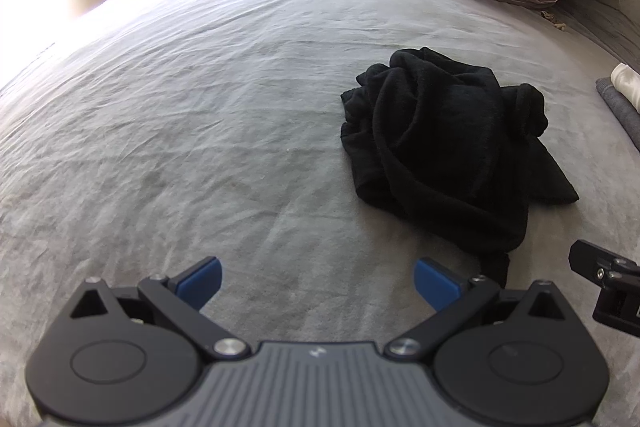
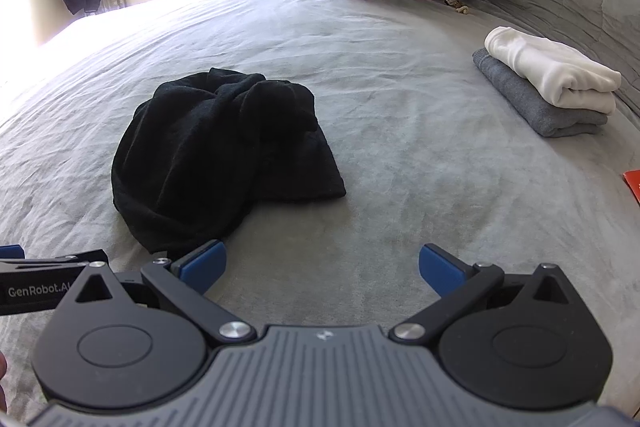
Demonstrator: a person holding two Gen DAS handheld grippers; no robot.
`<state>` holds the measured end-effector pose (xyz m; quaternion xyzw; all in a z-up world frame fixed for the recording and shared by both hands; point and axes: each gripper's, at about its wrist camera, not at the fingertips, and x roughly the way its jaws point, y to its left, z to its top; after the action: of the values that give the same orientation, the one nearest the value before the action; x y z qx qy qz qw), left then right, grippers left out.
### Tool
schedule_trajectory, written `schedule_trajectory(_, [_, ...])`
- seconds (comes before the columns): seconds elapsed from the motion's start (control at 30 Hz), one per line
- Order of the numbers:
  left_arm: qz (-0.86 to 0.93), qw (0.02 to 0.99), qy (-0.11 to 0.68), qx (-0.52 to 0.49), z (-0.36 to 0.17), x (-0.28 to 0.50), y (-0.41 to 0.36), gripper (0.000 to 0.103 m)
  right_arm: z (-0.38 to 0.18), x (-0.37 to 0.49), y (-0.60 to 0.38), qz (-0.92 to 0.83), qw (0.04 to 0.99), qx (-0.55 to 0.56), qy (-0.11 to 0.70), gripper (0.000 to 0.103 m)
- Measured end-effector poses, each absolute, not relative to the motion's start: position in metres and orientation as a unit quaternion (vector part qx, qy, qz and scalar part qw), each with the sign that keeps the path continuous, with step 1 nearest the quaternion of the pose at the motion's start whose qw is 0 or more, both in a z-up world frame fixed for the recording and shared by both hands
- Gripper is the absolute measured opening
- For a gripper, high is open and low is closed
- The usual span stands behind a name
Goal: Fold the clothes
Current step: 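Move both grippers toward the crumpled black shirt on the bed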
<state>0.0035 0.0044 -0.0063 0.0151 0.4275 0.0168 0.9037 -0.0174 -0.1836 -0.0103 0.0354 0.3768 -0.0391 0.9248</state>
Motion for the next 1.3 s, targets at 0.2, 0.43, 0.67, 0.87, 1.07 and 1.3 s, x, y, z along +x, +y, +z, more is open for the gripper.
schedule_trajectory(0.2, [0.023, 0.898, 0.438, 0.024, -0.015, 0.01, 0.008, 0.103, -0.017, -0.014, -0.184, -0.034, 0.918, 0.042, 0.392, 0.103])
schedule_trajectory(0.43, [0.027, 0.889, 0.456, 0.038, -0.032, 0.015, 0.011, 0.103, -0.032, -0.006, -0.181, -0.035, 0.905, 0.022, 0.423, 0.103])
schedule_trajectory(0.67, [0.015, 0.893, 0.448, 0.046, -0.037, 0.013, 0.013, 0.103, -0.048, -0.003, -0.183, -0.036, 0.896, 0.014, 0.443, 0.103])
schedule_trajectory(0.87, [-0.003, 0.896, 0.443, 0.04, -0.04, 0.013, 0.018, 0.103, -0.05, -0.003, -0.183, -0.024, 0.896, -0.003, 0.443, 0.103])
schedule_trajectory(1.07, [-0.016, 0.9, 0.434, 0.046, -0.038, 0.013, 0.019, 0.103, -0.05, -0.007, -0.183, -0.019, 0.904, -0.003, 0.428, 0.103])
schedule_trajectory(1.3, [-0.051, 0.901, 0.43, 0.021, -0.015, 0.023, 0.032, 0.103, -0.03, 0.0, -0.18, -0.001, 0.898, -0.009, 0.44, 0.103])
